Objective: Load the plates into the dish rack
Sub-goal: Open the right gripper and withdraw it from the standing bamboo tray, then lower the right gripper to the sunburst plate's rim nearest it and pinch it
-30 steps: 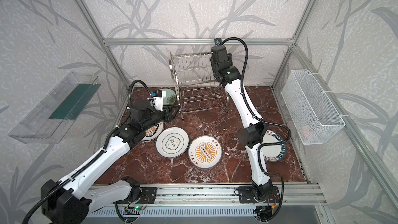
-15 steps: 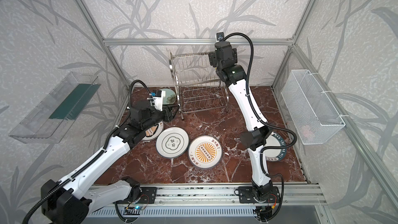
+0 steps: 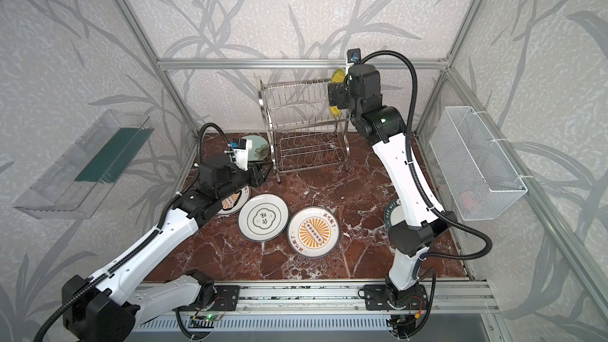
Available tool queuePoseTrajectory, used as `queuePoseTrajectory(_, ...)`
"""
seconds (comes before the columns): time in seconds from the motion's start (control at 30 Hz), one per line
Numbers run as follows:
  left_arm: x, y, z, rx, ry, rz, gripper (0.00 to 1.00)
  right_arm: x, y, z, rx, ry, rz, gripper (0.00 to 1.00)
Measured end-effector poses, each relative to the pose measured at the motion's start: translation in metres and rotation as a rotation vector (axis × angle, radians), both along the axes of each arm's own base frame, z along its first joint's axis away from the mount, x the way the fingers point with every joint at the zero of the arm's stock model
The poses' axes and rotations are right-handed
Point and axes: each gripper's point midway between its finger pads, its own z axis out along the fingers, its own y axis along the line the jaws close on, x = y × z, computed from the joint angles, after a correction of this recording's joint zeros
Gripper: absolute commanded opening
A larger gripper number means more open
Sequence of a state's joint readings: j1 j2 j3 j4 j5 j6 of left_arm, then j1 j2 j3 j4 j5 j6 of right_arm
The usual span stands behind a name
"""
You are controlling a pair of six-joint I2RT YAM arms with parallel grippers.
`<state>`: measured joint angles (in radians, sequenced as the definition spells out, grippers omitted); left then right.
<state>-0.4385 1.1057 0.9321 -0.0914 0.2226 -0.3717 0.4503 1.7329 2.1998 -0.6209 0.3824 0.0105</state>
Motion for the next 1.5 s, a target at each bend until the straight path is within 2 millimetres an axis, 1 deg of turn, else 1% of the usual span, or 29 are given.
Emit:
queuePoseTrajectory(0.07, -0.002, 0.004, -0.006, 0.011, 0.027, 0.019, 0.43, -0.011, -0.001, -0.024, 0.003, 0.046, 0.017, 0.99)
queuePoseTrajectory(0.17, -0.004, 0.01, -0.02, 0.035, 0.084, 0.049, 0.43, -0.033, -0.006, -0.064, 0.025, 0.108, 0.041, 0.99)
queuePoseTrajectory(0.27, -0.008, 0.014, -0.032, 0.044, 0.133, 0.064, 0.43, -0.06, -0.012, -0.094, 0.058, 0.154, 0.062, 0.99)
queuePoseTrajectory(0.37, -0.013, 0.017, -0.05, 0.057, 0.183, 0.079, 0.43, -0.088, -0.019, -0.113, 0.105, 0.168, 0.084, 0.99)
queuePoseTrajectory(0.47, -0.02, 0.023, -0.065, 0.073, 0.232, 0.094, 0.43, -0.109, -0.021, -0.129, 0.151, 0.19, 0.108, 0.99)
queuePoseTrajectory(0.53, -0.024, 0.025, -0.068, 0.074, 0.235, 0.101, 0.43, -0.117, -0.02, -0.142, 0.175, 0.213, 0.127, 0.99)
queuePoseTrajectory(0.6, -0.027, 0.028, -0.069, 0.076, 0.231, 0.106, 0.43, -0.122, -0.016, -0.163, 0.193, 0.256, 0.147, 1.0)
queuePoseTrajectory(0.73, -0.029, 0.034, -0.076, 0.091, 0.234, 0.128, 0.43, -0.132, -0.006, -0.222, 0.212, 0.4, 0.182, 1.0)
queuePoseTrajectory(0.87, -0.031, 0.037, -0.086, 0.105, 0.25, 0.141, 0.44, -0.145, 0.003, -0.272, 0.24, 0.53, 0.22, 1.0)
queuePoseTrajectory(1.07, -0.034, 0.039, -0.103, 0.112, 0.291, 0.149, 0.44, -0.167, 0.014, -0.33, 0.293, 0.68, 0.268, 0.98)
queuePoseTrajectory(1.23, -0.036, 0.039, -0.113, 0.108, 0.32, 0.157, 0.44, -0.183, 0.019, -0.368, 0.367, 0.766, 0.282, 0.93)
queuePoseTrajectory(1.33, -0.037, 0.039, -0.114, 0.101, 0.328, 0.16, 0.44, -0.195, 0.019, -0.392, 0.423, 0.816, 0.271, 0.9)
queuePoseTrajectory(1.4, -0.037, 0.039, -0.114, 0.1, 0.33, 0.161, 0.44, -0.203, 0.017, -0.407, 0.452, 0.846, 0.259, 0.85)
queuePoseTrajectory(1.43, -0.037, 0.039, -0.114, 0.1, 0.33, 0.162, 0.44, -0.206, 0.016, -0.412, 0.466, 0.859, 0.255, 0.83)
queuePoseTrajectory(1.5, -0.037, 0.04, -0.114, 0.1, 0.329, 0.165, 0.44, -0.211, 0.017, -0.421, 0.495, 0.875, 0.254, 0.81)
